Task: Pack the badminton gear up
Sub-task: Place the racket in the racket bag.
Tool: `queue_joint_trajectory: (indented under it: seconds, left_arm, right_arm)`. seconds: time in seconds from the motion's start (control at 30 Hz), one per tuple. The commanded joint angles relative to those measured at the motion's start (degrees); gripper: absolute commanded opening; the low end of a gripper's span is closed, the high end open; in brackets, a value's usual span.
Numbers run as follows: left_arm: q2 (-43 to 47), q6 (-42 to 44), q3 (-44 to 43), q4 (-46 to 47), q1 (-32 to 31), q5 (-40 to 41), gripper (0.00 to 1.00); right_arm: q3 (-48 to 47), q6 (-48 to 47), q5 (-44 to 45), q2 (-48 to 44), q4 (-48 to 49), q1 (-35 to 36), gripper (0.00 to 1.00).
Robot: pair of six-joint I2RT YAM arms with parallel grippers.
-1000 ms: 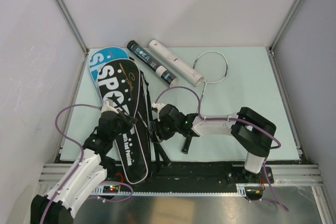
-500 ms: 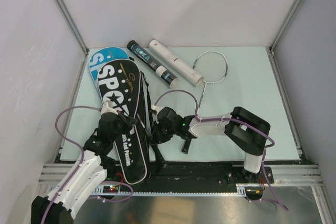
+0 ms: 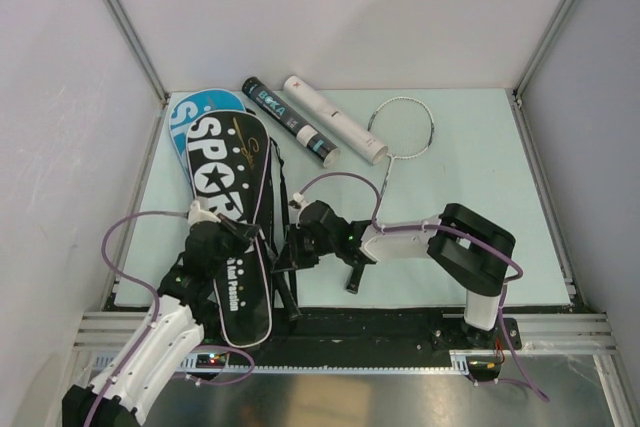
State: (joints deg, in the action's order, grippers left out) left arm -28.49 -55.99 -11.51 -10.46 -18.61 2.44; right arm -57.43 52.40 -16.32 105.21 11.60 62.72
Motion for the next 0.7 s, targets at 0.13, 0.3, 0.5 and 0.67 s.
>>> queue_joint_trajectory:
  seconds: [0.13, 0.3, 0.5, 0.67]
  left_arm:
    - [3.6, -1.9, 1.4, -0.9, -0.6, -1.2, 0.0]
    - [1.6, -2.8, 1.9, -0.5, -0.6, -0.8, 0.0]
    - [-1.0, -2.3, 2.4, 1.0, -0.7, 0.4, 0.0]
    - [0.8, -3.9, 2.9, 2.3, -1.2, 0.6, 0.0]
  right_arm:
    - [-5.7, 9.4, 5.2, 0.4, 5.5, -3.5, 0.02]
    - [-6.3, 13.0, -0.2, 2.7, 8.5, -4.3, 0.08]
    - [-6.1, 9.4, 2.0, 3.2, 3.5, -3.8, 0.11]
    - [-2.8, 12.3, 3.9, 2.1, 9.4, -3.0, 0.0]
